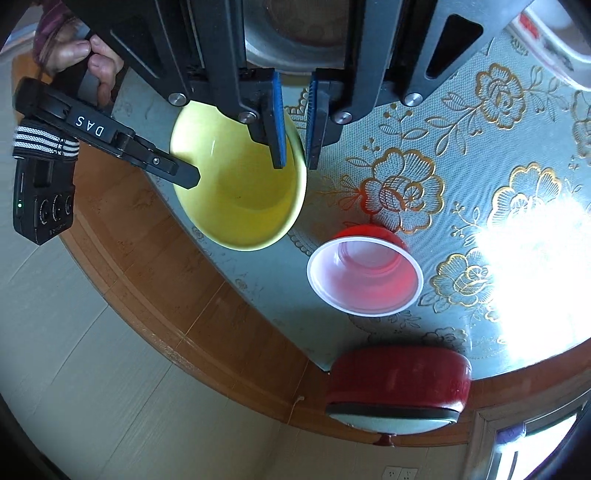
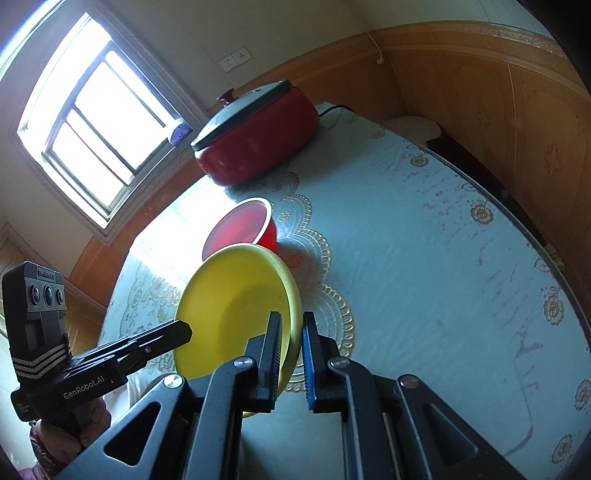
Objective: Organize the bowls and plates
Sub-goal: 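Lift the yellow bowl and lower it into the steel bowl with the left gripper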
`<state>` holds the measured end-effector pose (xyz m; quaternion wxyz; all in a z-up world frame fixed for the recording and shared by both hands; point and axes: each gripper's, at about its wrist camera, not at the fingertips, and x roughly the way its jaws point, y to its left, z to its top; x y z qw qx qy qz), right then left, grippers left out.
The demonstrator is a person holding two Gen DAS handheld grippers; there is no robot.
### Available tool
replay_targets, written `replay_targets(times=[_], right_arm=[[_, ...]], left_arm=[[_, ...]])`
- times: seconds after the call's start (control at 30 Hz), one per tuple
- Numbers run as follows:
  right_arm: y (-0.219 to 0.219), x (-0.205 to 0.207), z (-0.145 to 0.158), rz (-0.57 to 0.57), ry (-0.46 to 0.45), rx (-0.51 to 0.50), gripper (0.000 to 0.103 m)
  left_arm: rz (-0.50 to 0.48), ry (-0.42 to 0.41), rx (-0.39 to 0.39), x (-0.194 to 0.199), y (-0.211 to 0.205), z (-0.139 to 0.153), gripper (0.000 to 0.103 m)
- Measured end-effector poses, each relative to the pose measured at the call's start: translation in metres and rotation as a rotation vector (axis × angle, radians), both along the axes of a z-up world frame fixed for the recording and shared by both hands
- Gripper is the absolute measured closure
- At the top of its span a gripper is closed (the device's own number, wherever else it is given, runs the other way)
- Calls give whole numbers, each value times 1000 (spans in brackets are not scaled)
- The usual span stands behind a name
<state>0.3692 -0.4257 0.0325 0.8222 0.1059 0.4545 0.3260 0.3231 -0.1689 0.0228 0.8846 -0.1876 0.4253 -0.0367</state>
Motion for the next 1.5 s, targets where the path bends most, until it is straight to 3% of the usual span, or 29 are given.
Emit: replay_targets(times=[0.47,1.07,1.5], right_arm=[[27,-54,10,76,-15,23,94],[40,-113,-19,100,53,-37,94],[38,-126,-30,92,46,-126,92]], left_arm=[[42,-44,-1,-71,9,23,93],[44,1,57,-138,8,1,93],[19,34,93,-146,-5,-18,92]])
